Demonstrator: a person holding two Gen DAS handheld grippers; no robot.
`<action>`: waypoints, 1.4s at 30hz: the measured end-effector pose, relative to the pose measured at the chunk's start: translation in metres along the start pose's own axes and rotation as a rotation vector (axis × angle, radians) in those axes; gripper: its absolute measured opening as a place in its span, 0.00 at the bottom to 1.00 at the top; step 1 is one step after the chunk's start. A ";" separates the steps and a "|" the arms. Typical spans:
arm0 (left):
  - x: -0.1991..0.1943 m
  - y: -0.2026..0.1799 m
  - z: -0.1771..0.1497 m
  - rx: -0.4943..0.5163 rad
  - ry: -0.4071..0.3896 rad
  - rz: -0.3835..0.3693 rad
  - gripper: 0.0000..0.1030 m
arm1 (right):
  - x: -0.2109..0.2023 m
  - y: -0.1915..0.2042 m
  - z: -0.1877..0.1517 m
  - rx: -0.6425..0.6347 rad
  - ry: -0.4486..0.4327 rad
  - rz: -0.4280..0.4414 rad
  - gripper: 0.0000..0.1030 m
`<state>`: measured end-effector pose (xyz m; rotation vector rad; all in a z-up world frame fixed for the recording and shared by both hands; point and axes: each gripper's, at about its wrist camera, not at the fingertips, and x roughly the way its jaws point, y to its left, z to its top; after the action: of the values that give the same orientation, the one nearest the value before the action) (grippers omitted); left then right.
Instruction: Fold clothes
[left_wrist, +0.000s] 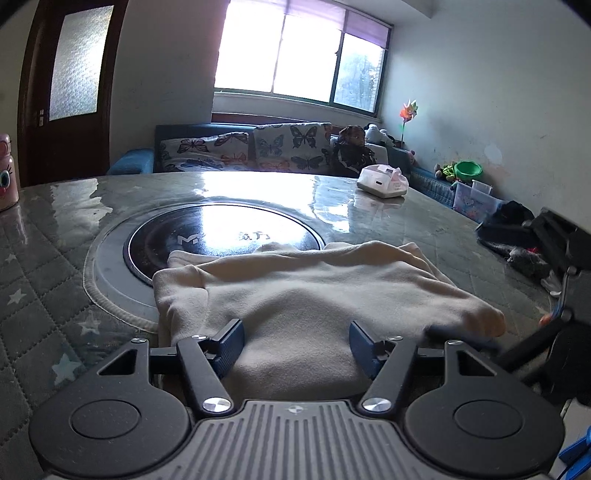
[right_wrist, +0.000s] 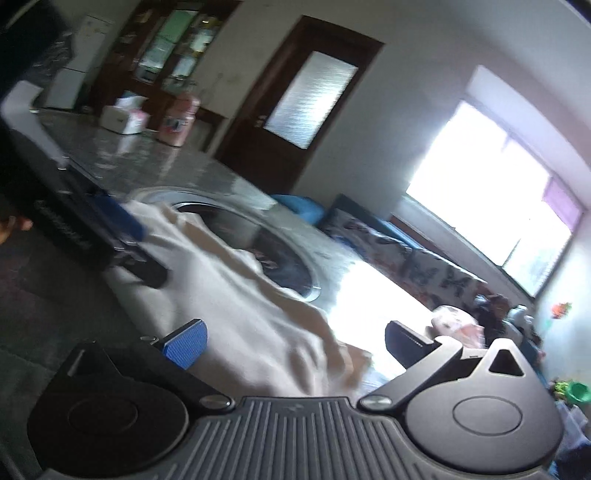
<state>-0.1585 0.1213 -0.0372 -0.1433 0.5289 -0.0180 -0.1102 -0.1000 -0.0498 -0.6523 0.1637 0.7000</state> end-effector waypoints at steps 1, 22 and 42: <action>0.000 0.000 0.000 0.001 0.000 0.001 0.65 | 0.002 -0.002 -0.001 0.000 0.014 -0.027 1.00; 0.002 -0.002 -0.001 0.014 0.001 0.002 0.67 | -0.003 -0.038 -0.042 0.163 0.124 -0.074 1.00; 0.002 -0.001 -0.001 0.016 0.002 -0.009 0.69 | 0.021 -0.052 -0.039 0.178 0.169 -0.048 1.00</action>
<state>-0.1576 0.1200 -0.0387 -0.1301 0.5298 -0.0315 -0.0580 -0.1424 -0.0615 -0.5425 0.3608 0.5762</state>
